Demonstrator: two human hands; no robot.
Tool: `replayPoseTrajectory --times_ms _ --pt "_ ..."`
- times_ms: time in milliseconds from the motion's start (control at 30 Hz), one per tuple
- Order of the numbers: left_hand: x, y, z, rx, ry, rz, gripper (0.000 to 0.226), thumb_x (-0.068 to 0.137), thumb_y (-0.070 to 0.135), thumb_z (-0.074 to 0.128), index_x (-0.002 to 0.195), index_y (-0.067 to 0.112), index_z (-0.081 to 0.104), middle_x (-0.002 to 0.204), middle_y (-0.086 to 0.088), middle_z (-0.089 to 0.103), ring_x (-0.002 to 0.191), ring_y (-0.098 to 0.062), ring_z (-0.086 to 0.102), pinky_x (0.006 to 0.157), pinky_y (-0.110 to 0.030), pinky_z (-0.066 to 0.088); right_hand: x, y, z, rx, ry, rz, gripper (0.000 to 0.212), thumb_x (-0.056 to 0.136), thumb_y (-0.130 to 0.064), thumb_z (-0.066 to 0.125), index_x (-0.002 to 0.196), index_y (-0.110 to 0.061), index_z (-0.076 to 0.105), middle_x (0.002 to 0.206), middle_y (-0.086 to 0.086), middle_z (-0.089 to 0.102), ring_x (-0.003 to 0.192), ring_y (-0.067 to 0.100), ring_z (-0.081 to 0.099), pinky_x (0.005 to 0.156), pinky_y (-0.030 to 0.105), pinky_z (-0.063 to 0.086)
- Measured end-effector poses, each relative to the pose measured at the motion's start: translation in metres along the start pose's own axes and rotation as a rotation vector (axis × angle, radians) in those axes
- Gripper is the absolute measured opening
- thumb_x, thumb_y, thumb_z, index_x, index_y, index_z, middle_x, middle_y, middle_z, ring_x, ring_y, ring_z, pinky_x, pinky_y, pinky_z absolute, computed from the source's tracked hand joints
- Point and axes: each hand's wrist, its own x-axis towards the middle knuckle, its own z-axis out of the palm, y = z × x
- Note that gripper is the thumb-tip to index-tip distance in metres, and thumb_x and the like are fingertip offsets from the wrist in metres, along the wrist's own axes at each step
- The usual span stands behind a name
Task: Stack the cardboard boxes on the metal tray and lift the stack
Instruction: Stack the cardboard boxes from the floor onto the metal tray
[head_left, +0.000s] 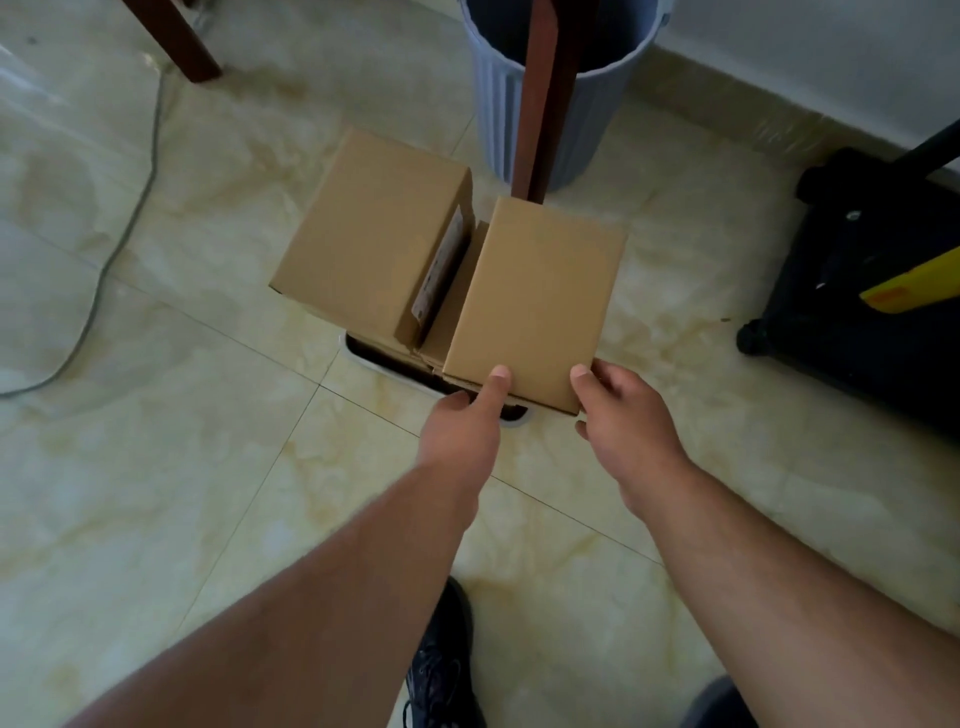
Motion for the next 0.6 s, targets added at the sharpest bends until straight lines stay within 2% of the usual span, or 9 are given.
replayPoseTrajectory --times_ms 100,233,300,367,467,600 --pt "0.002 0.004 0.004 -0.006 -0.029 0.053 0.058 0.090 0.065 0.063 0.132 0.026 0.064 0.115 0.008 0.068 0.110 -0.021 0.061 0.099 -0.039 0.046 0.001 -0.006 0.004 0.022 -0.015 -0.014 0.023 0.098 -0.043 0.058 0.081 -0.052 0.072 0.092 -0.026 0.074 0.102 0.006 0.069 0.099 0.047 0.057" --pt "0.008 0.008 0.002 0.000 -0.013 0.045 0.067 0.086 0.069 0.063 0.133 0.023 0.064 0.131 -0.007 0.067 0.121 -0.029 0.062 0.099 -0.042 0.048 0.004 -0.013 0.012 0.075 -0.037 0.007 0.018 0.098 -0.040 0.059 0.087 -0.042 0.072 0.093 -0.023 0.076 0.102 0.008 0.071 0.100 0.047 0.057" --pt "0.011 0.010 -0.001 -0.001 -0.007 0.054 0.066 0.087 0.070 0.062 0.132 0.021 0.064 0.131 -0.008 0.067 0.115 -0.029 0.063 0.094 -0.040 0.047 0.005 -0.016 0.016 0.096 -0.043 0.020 0.012 0.098 -0.039 0.061 0.095 -0.038 0.073 0.098 -0.021 0.077 0.103 0.007 0.072 0.101 0.046 0.056" --pt "0.012 0.009 -0.004 -0.003 -0.006 0.064 0.067 0.088 0.070 0.061 0.134 0.021 0.064 0.128 -0.005 0.068 0.116 -0.027 0.061 0.091 -0.037 0.043 0.005 -0.018 0.019 0.113 -0.047 0.033 0.011 0.099 -0.038 0.062 0.100 -0.036 0.072 0.100 -0.019 0.077 0.102 0.007 0.071 0.101 0.046 0.057" --pt "0.013 0.009 -0.007 -0.008 -0.005 0.076 0.063 0.090 0.068 0.060 0.133 0.022 0.064 0.124 0.002 0.068 0.113 -0.023 0.060 0.092 -0.037 0.042 0.005 -0.018 0.022 0.121 -0.059 0.039 0.011 0.100 -0.037 0.062 0.092 -0.036 0.071 0.097 -0.018 0.076 0.101 0.008 0.071 0.100 0.046 0.057" --pt "0.014 0.009 -0.011 -0.007 -0.007 0.074 0.053 0.092 0.066 0.058 0.123 0.023 0.066 0.105 0.004 0.066 0.096 -0.021 0.058 0.088 -0.036 0.042 0.002 -0.020 0.027 0.138 -0.066 0.043 0.010 0.100 -0.037 0.062 0.094 -0.036 0.070 0.097 -0.018 0.076 0.100 0.008 0.072 0.099 0.047 0.058"
